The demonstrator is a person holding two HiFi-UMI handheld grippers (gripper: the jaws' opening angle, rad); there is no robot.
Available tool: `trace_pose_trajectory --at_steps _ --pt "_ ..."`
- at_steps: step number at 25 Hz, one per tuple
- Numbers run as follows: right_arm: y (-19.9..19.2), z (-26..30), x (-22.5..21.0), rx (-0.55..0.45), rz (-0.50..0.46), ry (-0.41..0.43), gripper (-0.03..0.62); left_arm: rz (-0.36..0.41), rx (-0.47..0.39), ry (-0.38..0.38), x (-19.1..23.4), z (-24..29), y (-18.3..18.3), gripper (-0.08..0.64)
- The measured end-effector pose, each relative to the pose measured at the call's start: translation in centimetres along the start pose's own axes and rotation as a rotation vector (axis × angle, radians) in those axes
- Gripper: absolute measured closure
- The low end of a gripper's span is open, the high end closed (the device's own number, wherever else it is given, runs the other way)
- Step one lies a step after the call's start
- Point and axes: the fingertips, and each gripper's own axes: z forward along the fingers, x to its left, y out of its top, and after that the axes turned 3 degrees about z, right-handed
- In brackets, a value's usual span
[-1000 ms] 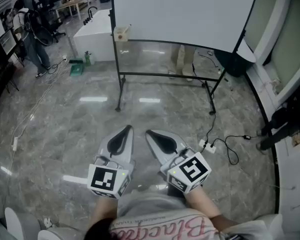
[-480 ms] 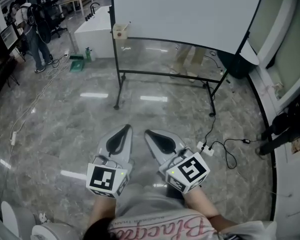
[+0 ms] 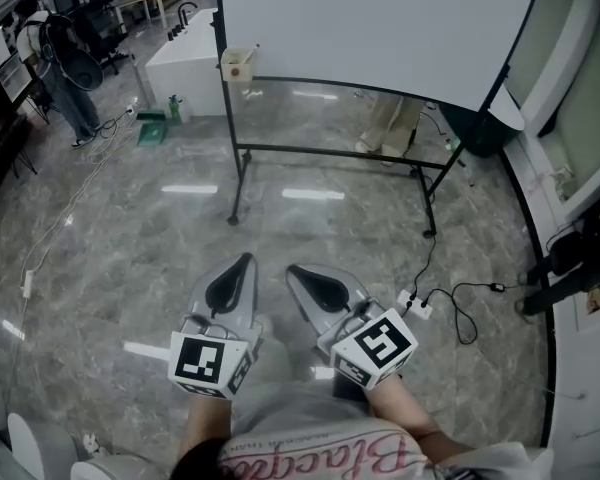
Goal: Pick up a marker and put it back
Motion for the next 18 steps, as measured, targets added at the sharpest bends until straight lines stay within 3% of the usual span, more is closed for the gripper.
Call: trace_pose_trajectory --at_steps 13,18 --pt "2.2 13.0 -8.5 -0.005 0.006 -0.026 0.591 0.004 -0.008 -0.068 10.1 11.9 0.3 0.560" --pt "3.3 17.8 -12.2 -0.013 -0.002 -0.075 0.591 0.020 -0.021 -0.120 12.9 16.3 0.7 0.560"
